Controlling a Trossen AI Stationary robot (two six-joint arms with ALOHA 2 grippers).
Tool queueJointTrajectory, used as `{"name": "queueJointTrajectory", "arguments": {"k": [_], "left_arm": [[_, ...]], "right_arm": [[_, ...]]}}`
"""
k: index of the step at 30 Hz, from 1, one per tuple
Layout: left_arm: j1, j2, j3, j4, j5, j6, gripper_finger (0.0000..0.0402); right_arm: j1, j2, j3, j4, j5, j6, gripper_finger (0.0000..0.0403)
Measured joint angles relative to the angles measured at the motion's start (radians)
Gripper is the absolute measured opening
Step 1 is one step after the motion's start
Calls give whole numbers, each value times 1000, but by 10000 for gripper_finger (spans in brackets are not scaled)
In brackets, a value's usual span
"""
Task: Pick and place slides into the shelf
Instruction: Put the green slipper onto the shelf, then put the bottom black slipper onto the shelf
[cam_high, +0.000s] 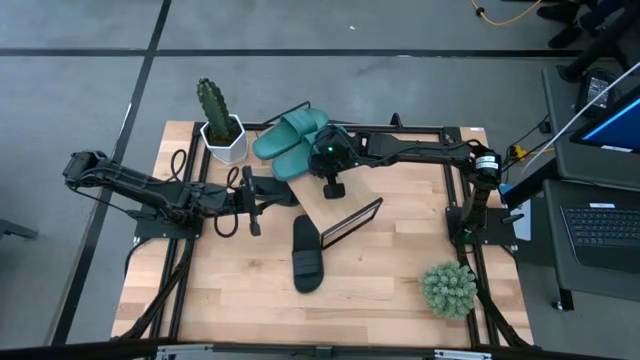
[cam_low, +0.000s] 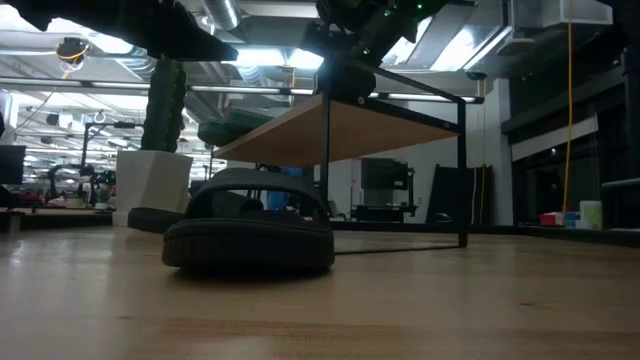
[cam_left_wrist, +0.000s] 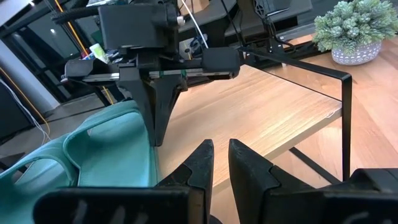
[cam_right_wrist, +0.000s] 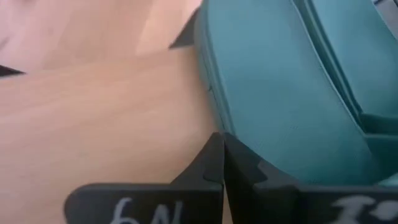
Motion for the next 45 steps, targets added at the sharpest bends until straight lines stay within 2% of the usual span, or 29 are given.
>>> {"name": "queueJointTrajectory", "arguments": {"k": [6, 12, 17, 23, 28, 34, 37, 45], "left_arm": [[0, 0, 0, 0, 0, 0, 43], [0, 0, 0, 0, 0, -1, 43], [-1, 0, 1, 1, 0, 1, 43], [-3, 0, 1, 0, 0, 26, 43], [-4, 0, 1, 1, 0, 26, 44], [-10, 0, 1, 7, 1, 26, 44], [-11, 0, 1, 7, 1, 26, 44], [-10, 0, 1, 8, 1, 45, 43]], "right_arm": [[0, 0, 1, 1, -86, 0, 3], [20, -27, 21, -52, -98, -11, 3], [57, -110, 107, -198, -51, -27, 3], [124, -273, 85, -219, -24, -34, 3], [173, -421, -83, -153, -23, 46, 3], [217, -624, -455, 101, -20, 144, 3], [240, -734, -598, 227, -19, 156, 3], [304, -1002, -774, 321, 20, 238, 3]]}}
